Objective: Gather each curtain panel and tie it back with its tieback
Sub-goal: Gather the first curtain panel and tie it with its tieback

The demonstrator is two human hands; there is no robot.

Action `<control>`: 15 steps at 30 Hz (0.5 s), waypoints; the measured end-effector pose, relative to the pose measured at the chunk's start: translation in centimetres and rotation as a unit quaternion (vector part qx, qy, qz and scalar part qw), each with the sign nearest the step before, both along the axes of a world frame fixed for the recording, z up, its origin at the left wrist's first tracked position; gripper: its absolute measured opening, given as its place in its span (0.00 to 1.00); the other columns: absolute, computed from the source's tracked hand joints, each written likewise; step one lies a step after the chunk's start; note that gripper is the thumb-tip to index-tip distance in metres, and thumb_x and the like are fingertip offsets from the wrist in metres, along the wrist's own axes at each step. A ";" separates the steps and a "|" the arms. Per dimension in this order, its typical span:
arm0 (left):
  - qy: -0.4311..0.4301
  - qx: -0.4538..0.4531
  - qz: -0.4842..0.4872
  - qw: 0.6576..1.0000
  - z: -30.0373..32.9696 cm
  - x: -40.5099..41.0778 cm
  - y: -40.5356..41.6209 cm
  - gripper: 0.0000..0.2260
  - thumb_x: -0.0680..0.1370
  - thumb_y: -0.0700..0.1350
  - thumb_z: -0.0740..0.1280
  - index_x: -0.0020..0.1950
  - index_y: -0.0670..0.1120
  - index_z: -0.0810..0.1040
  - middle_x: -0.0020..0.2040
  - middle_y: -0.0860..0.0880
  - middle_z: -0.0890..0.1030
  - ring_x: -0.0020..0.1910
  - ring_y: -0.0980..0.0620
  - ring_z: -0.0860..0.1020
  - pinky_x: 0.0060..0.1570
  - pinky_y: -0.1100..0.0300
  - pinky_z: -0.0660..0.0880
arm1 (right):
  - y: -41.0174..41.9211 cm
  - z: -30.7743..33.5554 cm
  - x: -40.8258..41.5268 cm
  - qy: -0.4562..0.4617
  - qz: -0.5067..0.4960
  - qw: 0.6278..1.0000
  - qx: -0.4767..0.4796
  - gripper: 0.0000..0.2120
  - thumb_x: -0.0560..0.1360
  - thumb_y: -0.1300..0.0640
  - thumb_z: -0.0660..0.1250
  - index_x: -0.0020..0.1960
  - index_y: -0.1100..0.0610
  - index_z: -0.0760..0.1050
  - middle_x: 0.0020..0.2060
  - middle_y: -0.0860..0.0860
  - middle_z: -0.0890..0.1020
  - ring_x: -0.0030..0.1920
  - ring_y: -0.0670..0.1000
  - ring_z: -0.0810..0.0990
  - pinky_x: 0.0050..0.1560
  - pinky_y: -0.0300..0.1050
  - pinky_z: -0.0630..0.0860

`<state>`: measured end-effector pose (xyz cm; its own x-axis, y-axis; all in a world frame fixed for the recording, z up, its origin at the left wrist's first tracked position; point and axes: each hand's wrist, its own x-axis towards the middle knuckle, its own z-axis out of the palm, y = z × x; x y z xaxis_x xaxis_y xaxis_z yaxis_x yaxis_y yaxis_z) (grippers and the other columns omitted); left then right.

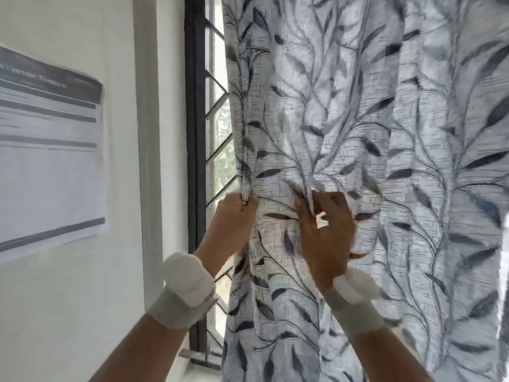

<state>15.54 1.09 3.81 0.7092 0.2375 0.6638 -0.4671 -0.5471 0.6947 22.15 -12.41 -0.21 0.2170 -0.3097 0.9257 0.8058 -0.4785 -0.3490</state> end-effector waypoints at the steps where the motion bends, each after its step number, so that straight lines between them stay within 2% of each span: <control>1: -0.010 0.014 0.015 1.000 0.0 -0.1 -0.1 0.21 0.81 0.42 0.59 0.27 0.47 0.62 0.20 0.55 0.63 0.14 0.60 0.61 0.18 0.71 0.56 | -0.3 -0.2 -0.3 -0.016 -0.037 0.999 -0.021 0.07 0.74 0.54 0.72 0.45 0.58 0.81 0.40 0.52 0.78 0.38 0.48 0.76 0.38 0.37 0.67; 3: -0.021 0.048 0.049 0.997 0.0 -0.3 -0.2 0.20 0.81 0.42 0.58 0.28 0.47 0.63 0.21 0.54 0.64 0.14 0.59 0.63 0.17 0.71 0.56 | -1.1 -0.4 -0.4 -0.055 -0.082 0.994 -0.044 0.07 0.74 0.55 0.72 0.41 0.59 0.80 0.39 0.52 0.78 0.37 0.51 0.76 0.36 0.39 0.67; 5: -0.035 0.114 0.108 0.987 -0.3 -0.2 0.0 0.17 0.81 0.45 0.57 0.31 0.46 0.65 0.23 0.52 0.67 0.17 0.58 0.66 0.21 0.68 0.61 | -1.4 -0.5 -0.7 -0.082 -0.090 0.991 -0.059 0.10 0.75 0.56 0.71 0.37 0.58 0.76 0.35 0.49 0.76 0.34 0.51 0.74 0.33 0.43 0.69; 7: -0.048 0.183 0.177 0.966 -0.9 0.1 0.2 0.14 0.81 0.47 0.56 0.36 0.46 0.67 0.26 0.50 0.71 0.24 0.53 0.72 0.27 0.60 0.68 | -1.1 -0.5 -1.3 -0.063 -0.053 0.993 -0.088 0.13 0.77 0.55 0.68 0.37 0.57 0.71 0.33 0.47 0.73 0.31 0.51 0.72 0.29 0.46 0.71; 9: -0.050 0.218 0.213 0.951 -1.6 0.3 0.0 0.13 0.81 0.48 0.55 0.39 0.45 0.68 0.31 0.48 0.77 0.30 0.47 0.77 0.33 0.54 0.76 | -0.2 -0.5 -2.1 -0.006 0.030 0.992 -0.126 0.12 0.80 0.54 0.63 0.40 0.57 0.68 0.30 0.48 0.74 0.28 0.50 0.74 0.27 0.49 0.72; 12: -0.012 0.264 0.222 0.938 -2.8 0.4 -0.6 0.11 0.82 0.47 0.55 0.45 0.45 0.73 0.37 0.46 0.81 0.37 0.45 0.82 0.39 0.51 0.80 | 1.2 -0.7 -2.8 0.050 0.131 0.975 -0.173 0.05 0.80 0.56 0.62 0.47 0.56 0.68 0.31 0.46 0.73 0.31 0.43 0.75 0.28 0.31 0.69; 14: 0.003 0.293 0.232 0.927 -3.4 0.5 -0.9 0.06 0.80 0.43 0.59 0.46 0.47 0.75 0.39 0.47 0.82 0.39 0.45 0.83 0.40 0.53 0.80 | 1.9 -0.7 -2.8 0.061 0.152 0.970 -0.180 0.01 0.80 0.61 0.61 0.50 0.56 0.71 0.33 0.42 0.73 0.34 0.39 0.76 0.32 0.27 0.67; 15: 0.007 0.305 0.234 0.923 -3.7 0.5 -0.9 0.05 0.79 0.43 0.60 0.47 0.47 0.75 0.39 0.48 0.83 0.39 0.47 0.82 0.40 0.55 0.80 | 2.1 -0.8 -2.8 0.065 0.155 0.969 -0.179 0.04 0.81 0.61 0.60 0.49 0.55 0.73 0.33 0.42 0.74 0.34 0.39 0.76 0.34 0.27 0.68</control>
<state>16.02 0.14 0.09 0.6331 0.1041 0.7670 -0.0746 -0.9781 0.1943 19.36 -10.31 -1.01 0.3702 0.1246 0.9206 0.8904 -0.3300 -0.3134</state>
